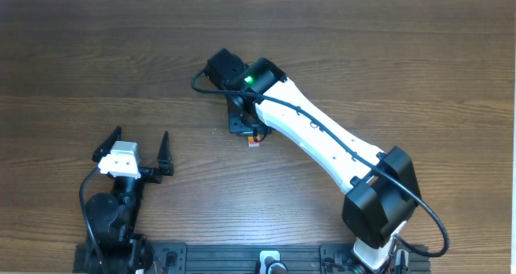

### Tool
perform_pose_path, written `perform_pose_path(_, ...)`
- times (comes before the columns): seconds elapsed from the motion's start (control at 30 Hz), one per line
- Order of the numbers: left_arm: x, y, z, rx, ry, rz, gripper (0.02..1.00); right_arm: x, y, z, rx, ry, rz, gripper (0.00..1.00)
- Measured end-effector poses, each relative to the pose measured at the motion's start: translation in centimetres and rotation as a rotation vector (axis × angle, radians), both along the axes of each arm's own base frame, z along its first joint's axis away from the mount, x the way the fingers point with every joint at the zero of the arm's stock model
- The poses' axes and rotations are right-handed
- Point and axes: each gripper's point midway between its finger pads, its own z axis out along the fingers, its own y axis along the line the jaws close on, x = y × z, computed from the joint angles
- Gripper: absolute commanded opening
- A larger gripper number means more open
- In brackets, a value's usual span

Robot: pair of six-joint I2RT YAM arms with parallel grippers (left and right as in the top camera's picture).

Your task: Stack Cubes

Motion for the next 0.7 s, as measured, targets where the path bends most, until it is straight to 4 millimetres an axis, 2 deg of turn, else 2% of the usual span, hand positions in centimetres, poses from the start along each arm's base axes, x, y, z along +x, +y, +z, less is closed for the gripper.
perform_pose_path(0.2,0.00,0.00,0.00,0.000,0.000,0.000,1.000,0.22,0.50,-0.62,0.010,0.006,0.001,0.012)
perform_pose_path(0.7,0.00,0.00,0.00,0.000,0.000,0.000,1.000,0.21,0.55,-0.67,0.013,0.009,-0.008,0.014)
